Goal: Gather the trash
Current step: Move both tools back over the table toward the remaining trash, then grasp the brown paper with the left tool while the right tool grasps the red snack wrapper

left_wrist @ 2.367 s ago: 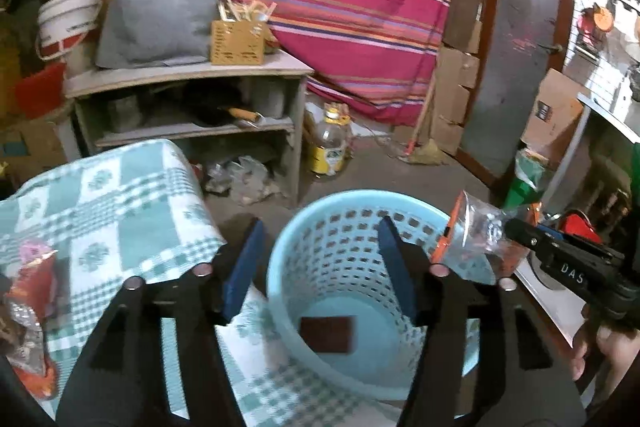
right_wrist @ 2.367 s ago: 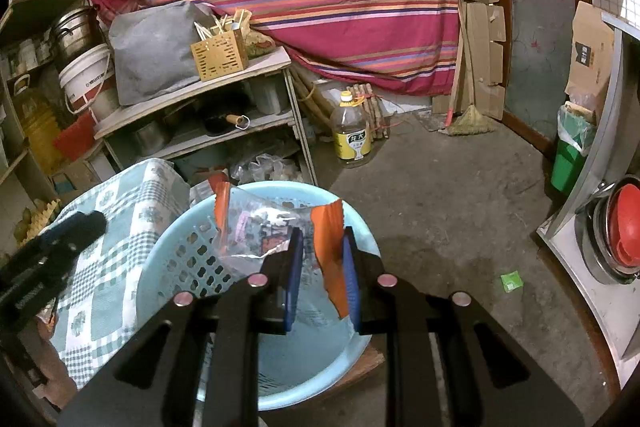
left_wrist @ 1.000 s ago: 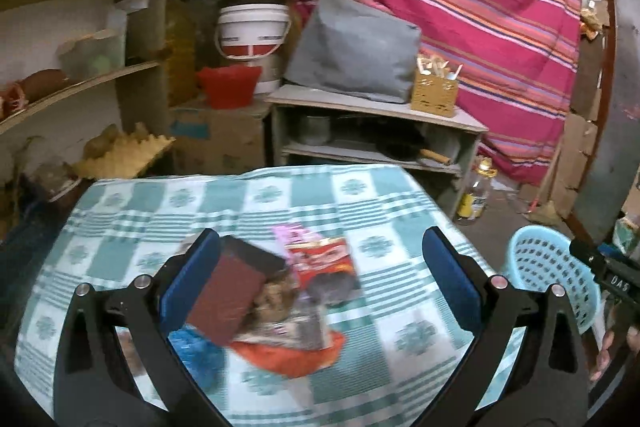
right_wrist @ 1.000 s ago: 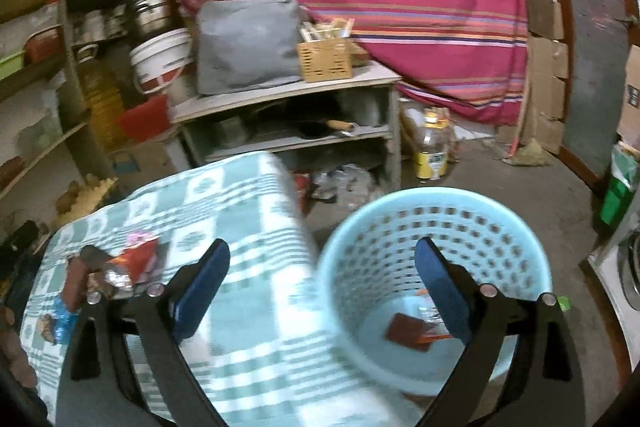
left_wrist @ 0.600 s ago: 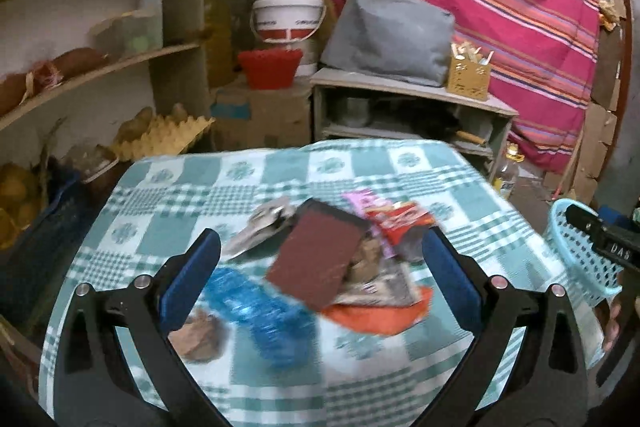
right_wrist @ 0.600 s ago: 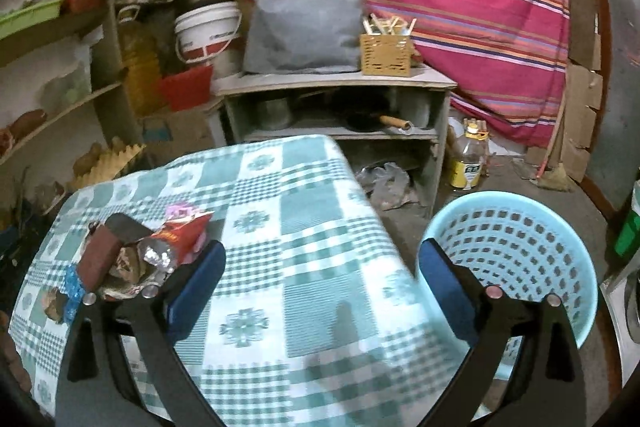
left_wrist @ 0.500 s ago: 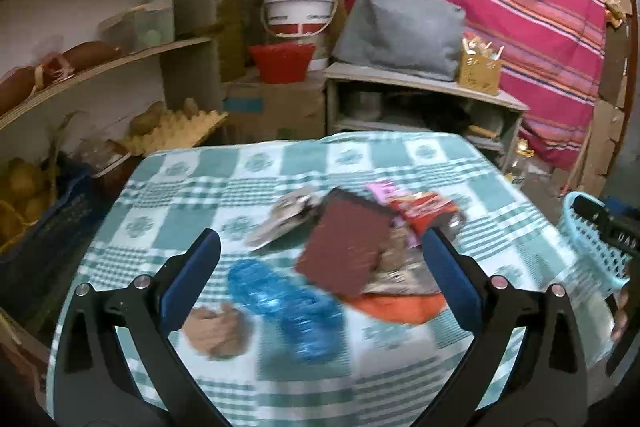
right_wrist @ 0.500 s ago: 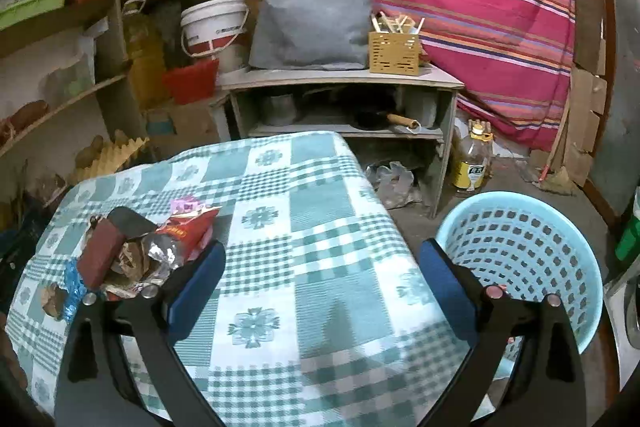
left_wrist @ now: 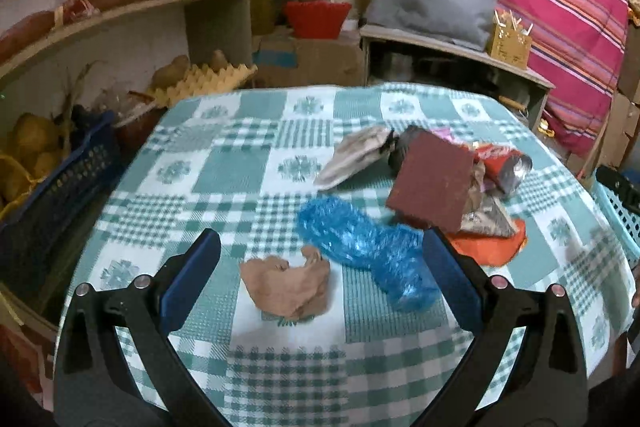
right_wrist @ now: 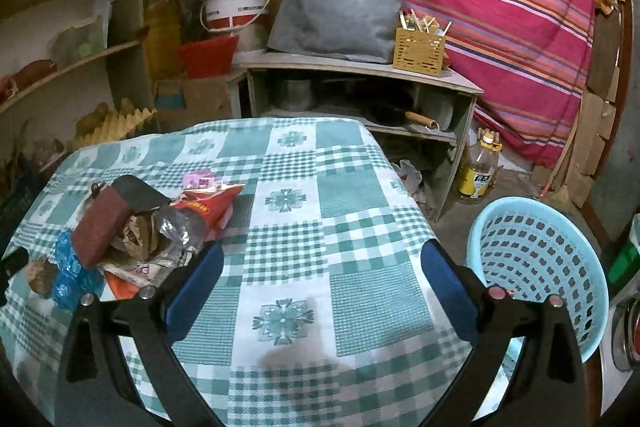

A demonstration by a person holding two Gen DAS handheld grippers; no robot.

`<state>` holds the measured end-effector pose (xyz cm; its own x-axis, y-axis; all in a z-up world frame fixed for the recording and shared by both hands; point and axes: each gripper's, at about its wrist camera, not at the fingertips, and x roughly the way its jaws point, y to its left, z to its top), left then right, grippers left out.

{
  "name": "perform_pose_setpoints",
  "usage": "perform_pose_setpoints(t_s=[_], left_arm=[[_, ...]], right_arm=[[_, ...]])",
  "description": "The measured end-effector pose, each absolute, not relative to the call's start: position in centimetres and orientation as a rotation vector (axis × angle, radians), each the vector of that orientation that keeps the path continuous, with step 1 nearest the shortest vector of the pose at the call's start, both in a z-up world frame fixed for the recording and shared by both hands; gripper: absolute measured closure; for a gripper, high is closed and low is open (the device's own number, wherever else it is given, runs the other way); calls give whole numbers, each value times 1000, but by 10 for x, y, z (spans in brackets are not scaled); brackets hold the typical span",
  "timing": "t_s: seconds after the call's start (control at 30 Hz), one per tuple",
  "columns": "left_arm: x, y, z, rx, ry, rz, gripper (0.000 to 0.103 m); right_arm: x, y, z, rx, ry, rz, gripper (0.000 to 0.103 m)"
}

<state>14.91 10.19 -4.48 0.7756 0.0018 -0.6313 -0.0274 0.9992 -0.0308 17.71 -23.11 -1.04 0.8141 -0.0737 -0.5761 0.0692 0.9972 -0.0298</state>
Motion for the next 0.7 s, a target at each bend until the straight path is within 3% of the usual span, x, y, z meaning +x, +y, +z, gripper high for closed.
perform_pose_setpoints(t_s=[0.3,0.57,0.63,0.7], left_arm=[[162,106,-73,-75,794,-43,6],[171,121,-85,-95,829,-24,35],[172,121,-83,-97,828,-36,51],[174,121,-81,-106,829,-53,58]], right_arm=[[183,-211,-17,-41,630,-54,6],[192,-191,-28,-50,677,-3,6],[193,-184,-31,-61,687,12,6],[194,-175,-34,-77,695,30,6]])
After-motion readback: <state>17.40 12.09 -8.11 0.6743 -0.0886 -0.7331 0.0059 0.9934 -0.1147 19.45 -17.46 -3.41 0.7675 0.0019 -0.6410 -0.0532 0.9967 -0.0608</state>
